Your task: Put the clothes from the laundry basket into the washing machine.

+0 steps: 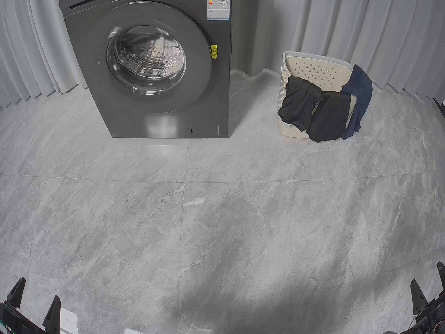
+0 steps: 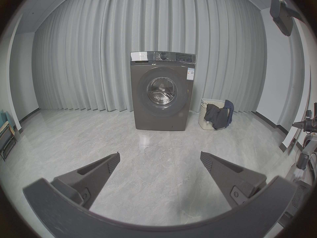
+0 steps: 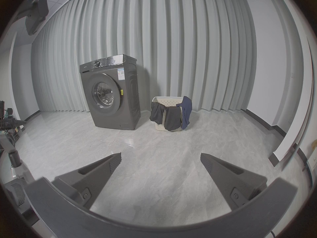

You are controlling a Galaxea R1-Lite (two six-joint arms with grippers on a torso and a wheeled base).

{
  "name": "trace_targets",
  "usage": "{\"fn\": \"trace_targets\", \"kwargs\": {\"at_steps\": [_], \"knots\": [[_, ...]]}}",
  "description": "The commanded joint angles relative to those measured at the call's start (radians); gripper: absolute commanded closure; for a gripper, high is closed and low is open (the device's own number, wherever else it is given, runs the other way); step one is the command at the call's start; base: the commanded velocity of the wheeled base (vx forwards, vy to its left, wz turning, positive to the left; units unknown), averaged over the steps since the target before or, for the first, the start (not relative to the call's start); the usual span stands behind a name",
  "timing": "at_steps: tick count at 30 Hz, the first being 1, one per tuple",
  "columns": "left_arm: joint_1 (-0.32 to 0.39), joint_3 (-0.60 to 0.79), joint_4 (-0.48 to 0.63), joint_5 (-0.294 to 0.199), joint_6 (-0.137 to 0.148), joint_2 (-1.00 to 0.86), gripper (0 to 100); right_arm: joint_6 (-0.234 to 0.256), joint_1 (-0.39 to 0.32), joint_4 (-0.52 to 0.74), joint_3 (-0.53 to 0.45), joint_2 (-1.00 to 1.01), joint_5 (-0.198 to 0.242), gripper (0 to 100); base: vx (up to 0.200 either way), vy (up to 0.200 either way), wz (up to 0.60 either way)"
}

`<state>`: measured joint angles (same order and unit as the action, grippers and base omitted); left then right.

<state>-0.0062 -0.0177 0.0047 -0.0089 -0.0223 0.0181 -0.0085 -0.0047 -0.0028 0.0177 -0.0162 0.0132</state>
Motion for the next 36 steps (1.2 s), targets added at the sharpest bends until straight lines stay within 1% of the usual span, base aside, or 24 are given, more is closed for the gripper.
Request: {"fn": "trace_targets", "kwargs": {"at_steps": [1, 6, 11, 26, 29, 32, 35, 36], "knots": [[0.0, 0.015, 0.0, 0.0, -0.001, -0.015, 0, -0.001, 0.0, 0.0, -0.018, 0.012, 0.004, 0, 0.0, 0.0, 0.0], [0.0, 0.015, 0.0, 0.001, -0.007, -0.015, 0, 0.002, 0.002, 0.0, -0.018, 0.012, 0.004, 0, 0.0, 0.0, 0.0], [0.0, 0.015, 0.0, 0.001, -0.007, -0.015, 0, 0.002, 0.002, 0.0, -0.018, 0.012, 0.004, 0, 0.0, 0.0, 0.0], [0.0, 0.015, 0.0, 0.003, -0.01, -0.015, 0, 0.002, 0.0, 0.0, -0.018, 0.012, 0.004, 0, 0.2, 0.0, 0.0], [0.0, 0.015, 0.0, 0.009, -0.014, -0.015, 0, 0.002, 0.002, 0.0, -0.018, 0.012, 0.004, 0, 0.0, 0.0, 0.0], [0.0, 0.015, 0.0, 0.009, -0.013, -0.015, 0, 0.001, 0.003, 0.001, -0.018, 0.012, 0.004, 0, 0.0, 0.0, 0.0], [0.0, 0.015, 0.0, 0.009, -0.014, -0.015, 0, -0.001, 0.002, 0.0, -0.018, 0.012, 0.005, 0, 0.0, 0.0, -0.6], [0.0, 0.015, 0.0, 0.009, -0.014, -0.015, 0, -0.001, 0.0, 0.0, -0.018, 0.012, 0.004, 0, 0.0, 0.0, 0.0]]}}
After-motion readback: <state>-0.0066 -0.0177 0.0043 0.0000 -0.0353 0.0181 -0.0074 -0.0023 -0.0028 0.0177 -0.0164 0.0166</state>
